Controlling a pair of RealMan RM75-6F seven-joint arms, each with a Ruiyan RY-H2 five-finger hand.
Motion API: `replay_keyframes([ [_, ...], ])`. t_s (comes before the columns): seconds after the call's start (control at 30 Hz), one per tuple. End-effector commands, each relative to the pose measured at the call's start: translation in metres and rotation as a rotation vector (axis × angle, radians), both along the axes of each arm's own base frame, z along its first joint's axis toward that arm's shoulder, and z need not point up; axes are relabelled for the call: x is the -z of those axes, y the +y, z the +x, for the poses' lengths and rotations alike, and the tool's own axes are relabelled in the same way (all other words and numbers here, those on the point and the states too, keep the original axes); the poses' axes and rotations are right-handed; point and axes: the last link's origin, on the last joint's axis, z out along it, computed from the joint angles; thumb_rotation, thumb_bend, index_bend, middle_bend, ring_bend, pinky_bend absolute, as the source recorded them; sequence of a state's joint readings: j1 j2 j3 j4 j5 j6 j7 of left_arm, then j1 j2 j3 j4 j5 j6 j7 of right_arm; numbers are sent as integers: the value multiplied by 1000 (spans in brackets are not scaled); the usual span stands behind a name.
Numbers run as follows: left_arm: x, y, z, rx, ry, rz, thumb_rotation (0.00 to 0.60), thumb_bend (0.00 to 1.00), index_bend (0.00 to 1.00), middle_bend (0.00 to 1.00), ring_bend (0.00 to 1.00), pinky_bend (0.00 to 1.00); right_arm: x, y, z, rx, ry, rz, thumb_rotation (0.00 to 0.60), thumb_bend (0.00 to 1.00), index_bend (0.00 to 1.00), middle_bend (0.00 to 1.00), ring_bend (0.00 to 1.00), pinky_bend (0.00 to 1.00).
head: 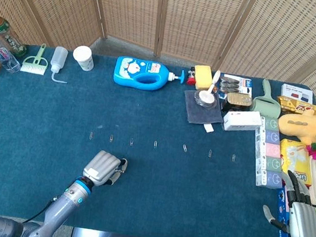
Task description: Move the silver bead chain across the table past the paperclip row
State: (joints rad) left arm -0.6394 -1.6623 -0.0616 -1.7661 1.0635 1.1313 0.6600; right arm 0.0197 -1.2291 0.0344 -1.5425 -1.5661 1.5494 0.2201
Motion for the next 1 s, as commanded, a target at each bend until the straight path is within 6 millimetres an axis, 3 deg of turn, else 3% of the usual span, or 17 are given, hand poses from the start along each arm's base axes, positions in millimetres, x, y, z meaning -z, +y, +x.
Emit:
replay_keyframes([
  [0.03,-20,4,2,-13,-53,32,600,441,638,1000,1000,1000,0,-1,1,-7,-1,-1,600,301,0,49,109,90],
  [0.27,-60,14,-4,-12,-86,110,600,441,638,1000,1000,1000,2,-4,5,-30,-1,6,600,301,0,49,109,90],
  [0.5,-86,31,-24,-30,-46,159,600,441,638,1000,1000,1000,4,-7,11,-49,2,16,600,301,0,50,109,90],
  [0.7,-91,46,-46,-77,-26,153,600,441,640,1000,1000,1000,6,-8,14,-52,8,24,600,302,0,49,110,90],
  [1.0,-77,70,-68,-119,-6,116,600,442,640,1000,1000,1000,9,-8,13,-34,-3,25,600,301,0,49,124,90],
])
